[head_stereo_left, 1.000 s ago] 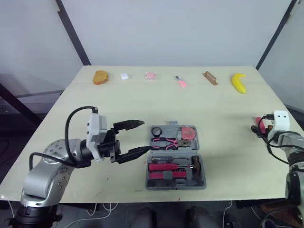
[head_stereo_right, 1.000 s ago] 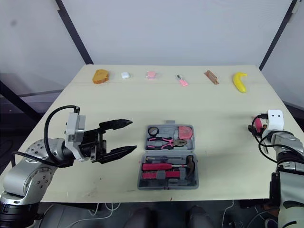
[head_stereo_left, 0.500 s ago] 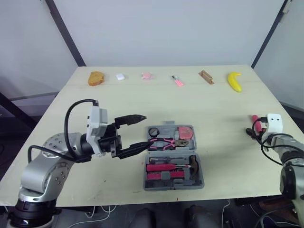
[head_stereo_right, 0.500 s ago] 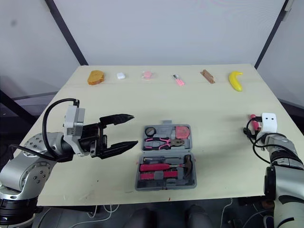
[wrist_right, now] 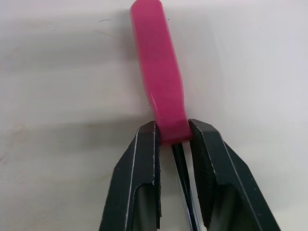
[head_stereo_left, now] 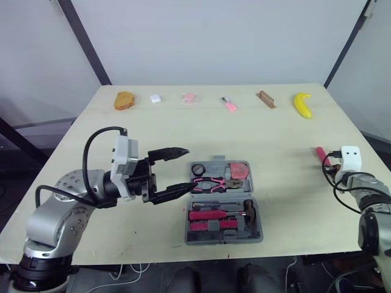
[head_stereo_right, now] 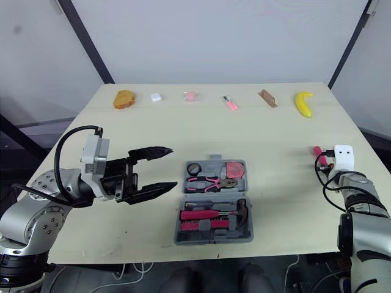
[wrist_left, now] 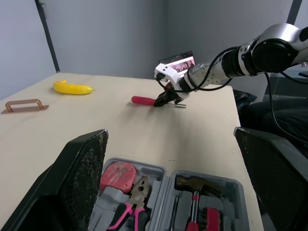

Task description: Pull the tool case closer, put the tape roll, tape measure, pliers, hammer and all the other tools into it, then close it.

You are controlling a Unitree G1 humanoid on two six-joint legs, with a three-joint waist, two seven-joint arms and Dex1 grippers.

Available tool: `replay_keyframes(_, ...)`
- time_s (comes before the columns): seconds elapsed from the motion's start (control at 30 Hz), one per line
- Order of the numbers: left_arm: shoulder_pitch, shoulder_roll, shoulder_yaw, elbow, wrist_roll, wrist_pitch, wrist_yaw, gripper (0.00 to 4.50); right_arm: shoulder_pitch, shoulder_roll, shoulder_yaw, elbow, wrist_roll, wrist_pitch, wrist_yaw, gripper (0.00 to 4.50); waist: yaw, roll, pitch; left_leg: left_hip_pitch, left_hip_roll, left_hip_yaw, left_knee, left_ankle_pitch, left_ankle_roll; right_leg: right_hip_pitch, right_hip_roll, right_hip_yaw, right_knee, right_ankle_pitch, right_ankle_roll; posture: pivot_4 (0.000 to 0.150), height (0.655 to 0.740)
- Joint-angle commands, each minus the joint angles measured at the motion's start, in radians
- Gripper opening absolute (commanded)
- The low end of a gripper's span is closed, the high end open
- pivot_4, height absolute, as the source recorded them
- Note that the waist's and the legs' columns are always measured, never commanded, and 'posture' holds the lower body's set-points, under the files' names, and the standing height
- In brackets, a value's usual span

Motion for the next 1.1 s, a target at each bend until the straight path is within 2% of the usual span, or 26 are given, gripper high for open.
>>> replay_keyframes(0.03, 0.001, 0.014, 0.017, -0.015, -0.014, -0.003, -0.004, 4.50, -0.007, -0.009, -0.010, -0.011, -0.002, -0.034, -0.006, 0.36, 0.000, 0.000, 0.000, 0.000, 0.000, 0.000, 0.000, 0.000, 0.000, 0.000, 0.000, 0.000, 0.000, 0.000, 0.000, 0.150, 0.7400)
replay_keyframes(0.3, 0.019, 0.028, 0.030, -0.016, -0.014, -0.009, -0.019, 4.50, 0.008, -0.023, 0.026, -0.101, -0.011, -0.054, 0.139, 0.36, -0.001, 0.001, 0.000, 0.000, 0.000, 0.000, 0.000, 0.000, 0.000, 0.000, 0.000, 0.000, 0.000, 0.000, 0.000, 0.150, 0.7400)
replay_keyframes(0.43, 0.011, 0.030, 0.021, -0.002, -0.010, -0.016, -0.031, 4.50, 0.062, -0.032, 0.051, -0.264, 0.010, 0.016, 0.256, 0.36, 0.001, 0.001, 0.001, 0.000, 0.000, -0.001, 0.000, 0.000, 0.000, 0.000, 0.000, 0.000, 0.000, 0.000, 0.000, 0.150, 0.7400)
replay_keyframes(0.53, 0.002, 0.028, 0.008, 0.007, -0.005, -0.023, -0.048, 4.50, 0.176, -0.043, 0.073, -0.535, 0.040, 0.131, 0.341, 0.36, 0.007, 0.001, 0.001, 0.000, 0.000, -0.002, 0.000, 0.000, 0.000, 0.000, 0.000, -0.001, 0.000, 0.000, 0.000, 0.150, 0.7400)
replay_keyframes(0.6, -0.019, 0.025, -0.010, 0.020, -0.001, -0.031, -0.070, 4.50, 0.335, -0.066, 0.074, -0.897, 0.084, 0.341, 0.345, 0.36, 0.012, 0.001, 0.001, -0.001, 0.000, -0.002, 0.000, 0.000, 0.000, 0.000, 0.000, -0.001, 0.000, 0.000, 0.000, 0.150, 0.7400)
replay_keyframes(0.67, -0.035, 0.025, -0.021, 0.030, 0.001, -0.037, -0.089, 4.50, 0.439, -0.070, 0.057, -1.135, 0.114, 0.513, 0.310, 0.36, 0.020, 0.003, 0.001, -0.002, 0.000, -0.004, -0.001, 0.000, 0.000, 0.000, 0.000, -0.001, 0.000, 0.000, 0.000, 0.150, 0.7400)
replay_keyframes(0.9, -0.064, 0.029, -0.045, 0.045, 0.007, -0.047, -0.141, 4.50, 0.644, 0.048, -0.020, -1.613, 0.145, 0.980, 0.070, 0.36, 0.028, 0.003, 0.002, -0.001, 0.000, -0.003, -0.001, 0.000, 0.000, -0.001, 0.002, 0.000, 0.001, 0.000, 0.000, 0.150, 0.7400)
replay_keyframes(1.0, -0.074, 0.028, -0.054, 0.060, 0.016, -0.053, -0.155, 4.50, 0.714, 0.160, -0.036, -1.734, 0.123, 1.068, -0.044, 0.36, 0.029, 0.003, 0.002, -0.001, 0.000, -0.003, -0.001, 0.000, 0.000, 0.000, 0.002, 0.000, 0.001, 0.000, 0.000, 0.150, 0.7400)
replay_keyframes(1.1, -0.080, 0.024, -0.064, 0.064, 0.016, -0.056, -0.162, 4.50, 0.754, 0.235, -0.034, -1.763, 0.102, 1.058, -0.116, 0.36, 0.029, 0.003, 0.002, -0.001, 0.000, -0.003, -0.001, 0.000, 0.000, -0.001, 0.002, 0.000, 0.001, 0.000, 0.000, 0.150, 0.7400)
